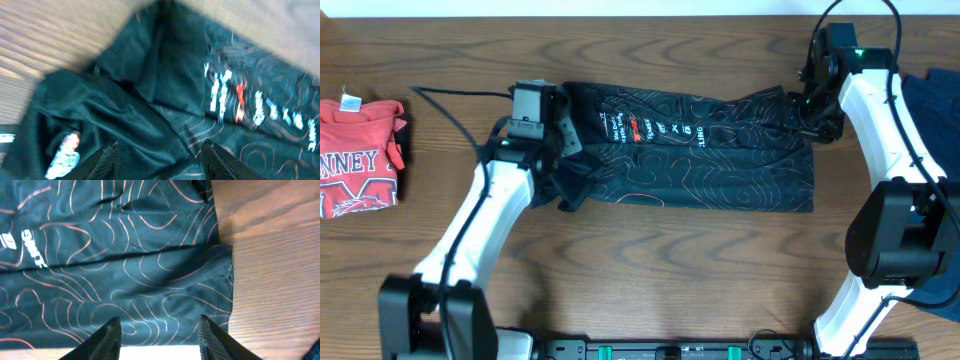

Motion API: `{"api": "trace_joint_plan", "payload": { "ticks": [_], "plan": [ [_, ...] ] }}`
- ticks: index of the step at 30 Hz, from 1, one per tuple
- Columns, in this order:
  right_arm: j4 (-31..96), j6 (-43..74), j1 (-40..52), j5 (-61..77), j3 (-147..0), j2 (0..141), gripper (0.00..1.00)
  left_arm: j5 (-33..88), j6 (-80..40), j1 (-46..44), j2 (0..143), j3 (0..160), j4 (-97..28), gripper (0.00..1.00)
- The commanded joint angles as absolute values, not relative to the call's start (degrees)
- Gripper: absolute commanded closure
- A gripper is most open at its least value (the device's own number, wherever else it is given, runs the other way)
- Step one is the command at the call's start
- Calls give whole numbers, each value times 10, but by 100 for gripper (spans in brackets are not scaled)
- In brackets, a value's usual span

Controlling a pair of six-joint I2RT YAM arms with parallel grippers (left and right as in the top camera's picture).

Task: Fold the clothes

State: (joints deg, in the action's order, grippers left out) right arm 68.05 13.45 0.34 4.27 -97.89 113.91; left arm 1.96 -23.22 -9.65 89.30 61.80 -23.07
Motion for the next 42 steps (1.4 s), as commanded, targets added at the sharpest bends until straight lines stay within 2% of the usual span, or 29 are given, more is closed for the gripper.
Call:
{"api": "trace_joint_plan", "payload": {
  "ticks": [1, 5, 7, 9, 13, 21, 24, 30, 42],
  "plan": [
    [684, 108, 11, 39, -983, 1154, 46, 73, -203, -97, 923, 634, -236, 45],
    [684, 92, 13, 38, -984, 1172, 40, 75, -183, -97, 941, 655, -242, 44],
    [686, 87, 14, 38, -985, 1183, 32, 75, -168, -95, 956, 679, -260, 44],
    [686, 84, 16, 38, -985, 1198, 31, 75, -156, -94, 976, 707, -287, 41],
    [682, 85, 22, 38, -988, 1232, 40, 75, -144, -93, 1024, 765, -331, 41],
    [670, 93, 28, 32, -1072, 1264, 39, 75, -139, -85, 1065, 794, -335, 41],
    [659, 90, 30, 30, -1121, 1278, 45, 75, -139, -79, 1072, 794, -335, 41],
    [691, 91, 41, 33, -1223, 1349, 49, 75, -135, -69, 1072, 794, -332, 41],
    [696, 93, 71, 32, -1238, 1398, 42, 75, -129, -65, 1072, 794, -332, 41]
  ]
}}
